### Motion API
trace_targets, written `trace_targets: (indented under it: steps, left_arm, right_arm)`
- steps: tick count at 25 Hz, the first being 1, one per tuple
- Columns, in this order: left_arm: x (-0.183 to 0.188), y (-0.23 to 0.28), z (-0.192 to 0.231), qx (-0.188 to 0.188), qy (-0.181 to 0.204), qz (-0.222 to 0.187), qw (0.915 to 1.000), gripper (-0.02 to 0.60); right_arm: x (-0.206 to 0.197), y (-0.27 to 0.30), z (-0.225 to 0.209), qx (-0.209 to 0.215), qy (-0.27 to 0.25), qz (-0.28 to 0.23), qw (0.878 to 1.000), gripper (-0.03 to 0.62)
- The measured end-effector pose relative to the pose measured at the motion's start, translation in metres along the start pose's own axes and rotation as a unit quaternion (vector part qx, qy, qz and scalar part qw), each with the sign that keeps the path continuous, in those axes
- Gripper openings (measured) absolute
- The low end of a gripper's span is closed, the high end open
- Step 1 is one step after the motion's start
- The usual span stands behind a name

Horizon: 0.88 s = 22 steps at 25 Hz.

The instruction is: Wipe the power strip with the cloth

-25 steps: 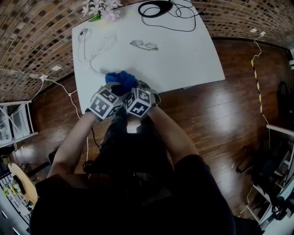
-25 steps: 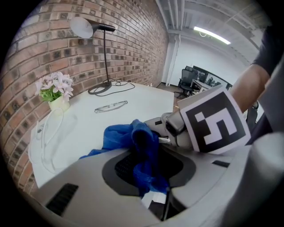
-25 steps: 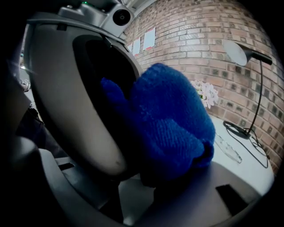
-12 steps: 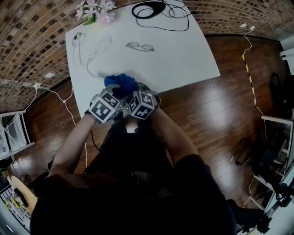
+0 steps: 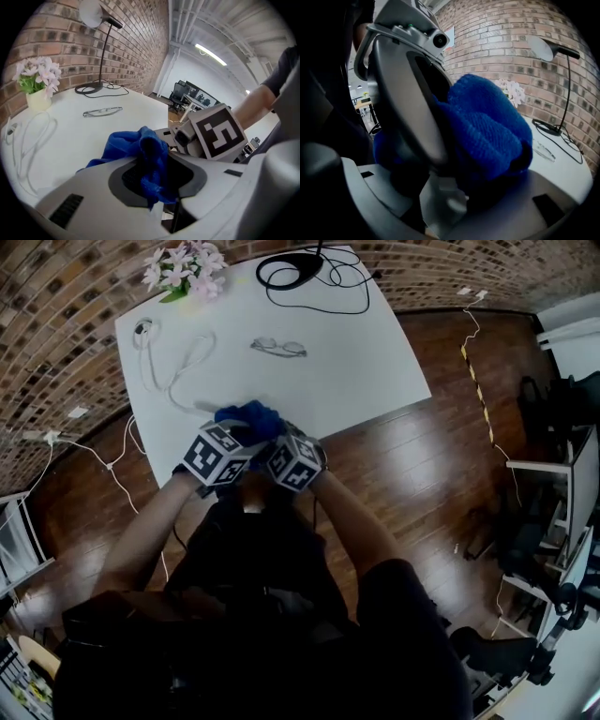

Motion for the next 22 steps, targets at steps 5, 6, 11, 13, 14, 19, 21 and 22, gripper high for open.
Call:
trace_targets:
  steps: [5,6,11,13,14,19,21,22]
  left_arm:
    - [0.0,-0.001,-0.001,-0.04,0.003,-0.003,0.9992,0.109]
    - [-0.001,-0.001,-0.001,-0.042,0.009,-0.001,0.9991,0.109]
    - [-0.002,-0.007,0.003,-0.049,0.021,0.005,0.9986,0.109]
    - [-0.004,-0.012,0.009,-0.03,0.034,0.004,0.9989,0.109]
    - [-0.005,-0.016,0.013,-0.023,0.036,0.001,0.9991,0.109]
    - [-0.007,-0.032,0.032,-0.006,0.025,-0.004,0.9997,0.109]
    - [-0.009,-0.039,0.038,0.009,0.035,-0.003,0.9993,0.109]
    - [-0.011,-0.042,0.04,0.015,0.037,-0.003,0.9992,0.109]
  right_arm:
    - [-0.001,0.003,0.0,-0.01,0.031,0.024,0.999,0.165]
    - [-0.001,0.003,-0.001,-0.012,0.031,0.024,0.999,0.164]
    - [-0.001,0.003,-0.001,-0.02,0.021,0.014,0.999,0.164]
    - [-0.002,0.002,-0.001,-0.023,0.018,0.011,1.0,0.164]
    - [-0.002,0.002,-0.001,-0.024,0.017,0.01,1.0,0.164]
    - [-0.002,0.002,-0.003,-0.024,0.015,0.008,1.0,0.165]
    - [-0.002,0.002,-0.002,-0.024,0.015,0.007,1.0,0.165]
    - [-0.003,0.002,-0.002,-0.026,0.014,0.006,1.0,0.165]
Point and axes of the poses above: the fingertips, and each gripper's own axes: y forward along the fingers, z to its left, x out of its top, the point moved 2 cm from there along -y, backward along the fingers, and after that the axes turned 13 degrees about -x, right-handed, at the moved point
